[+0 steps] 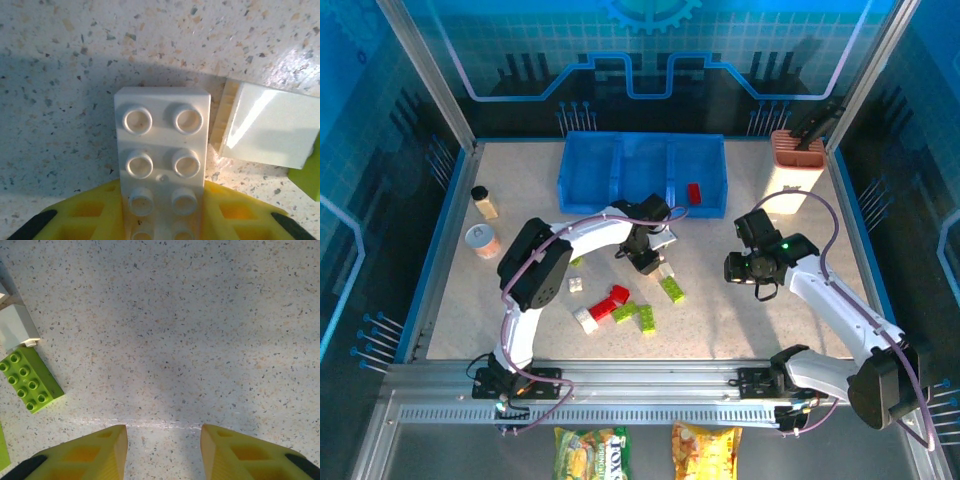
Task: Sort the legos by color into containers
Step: Pick up the lego from the center of the table.
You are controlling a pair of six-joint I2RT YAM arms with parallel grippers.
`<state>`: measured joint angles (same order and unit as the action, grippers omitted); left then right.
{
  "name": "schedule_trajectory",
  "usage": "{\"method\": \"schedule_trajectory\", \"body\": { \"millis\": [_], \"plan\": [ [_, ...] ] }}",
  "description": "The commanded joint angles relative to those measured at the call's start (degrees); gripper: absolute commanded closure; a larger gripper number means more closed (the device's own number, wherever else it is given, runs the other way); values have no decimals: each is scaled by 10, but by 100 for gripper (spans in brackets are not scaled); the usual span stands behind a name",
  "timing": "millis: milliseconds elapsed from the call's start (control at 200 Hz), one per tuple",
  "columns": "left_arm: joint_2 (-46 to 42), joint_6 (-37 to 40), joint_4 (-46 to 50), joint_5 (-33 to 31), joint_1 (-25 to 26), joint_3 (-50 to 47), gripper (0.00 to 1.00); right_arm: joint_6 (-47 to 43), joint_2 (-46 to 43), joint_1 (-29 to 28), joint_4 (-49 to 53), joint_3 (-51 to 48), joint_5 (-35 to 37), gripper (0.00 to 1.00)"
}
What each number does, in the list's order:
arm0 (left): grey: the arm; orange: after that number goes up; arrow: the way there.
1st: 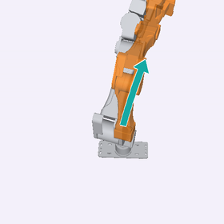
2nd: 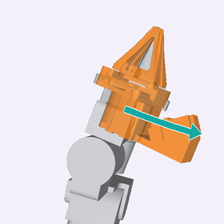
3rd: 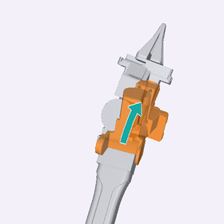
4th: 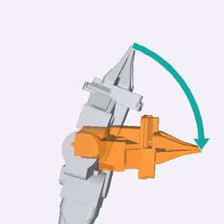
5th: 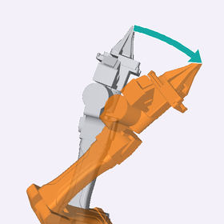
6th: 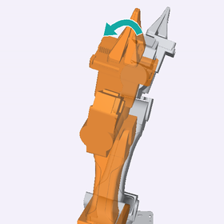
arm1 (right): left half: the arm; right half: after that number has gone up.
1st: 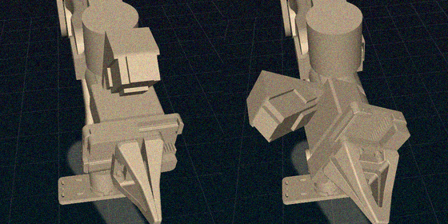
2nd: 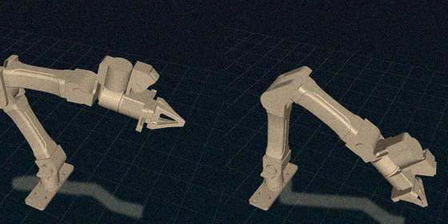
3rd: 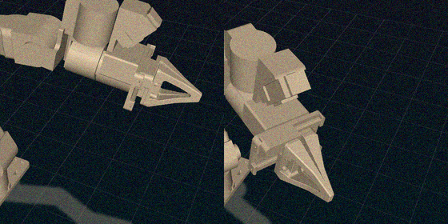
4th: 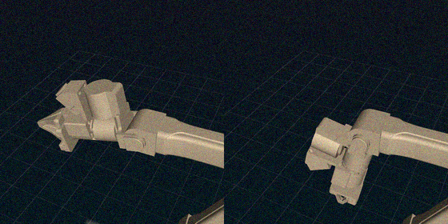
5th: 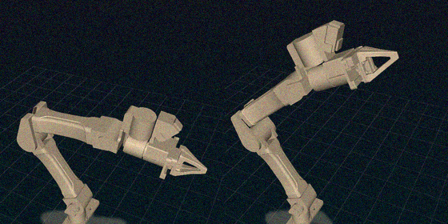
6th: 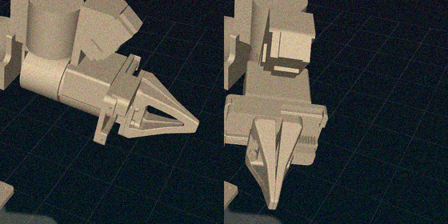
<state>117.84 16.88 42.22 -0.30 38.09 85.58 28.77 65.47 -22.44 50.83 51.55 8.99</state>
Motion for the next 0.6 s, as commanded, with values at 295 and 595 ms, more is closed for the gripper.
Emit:
{"method": "schedule_trajectory", "body": {
  "millis": [295, 595],
  "plan": [
    [-71, -6, 4, -6, -2, -15, 68, 21, -13, -16, 24, 21, 15, 56],
    [-123, -28, 7, -11, -3, -39, 68, 17, -10, -22, 19, 24, 22, 56]
  ]
}}
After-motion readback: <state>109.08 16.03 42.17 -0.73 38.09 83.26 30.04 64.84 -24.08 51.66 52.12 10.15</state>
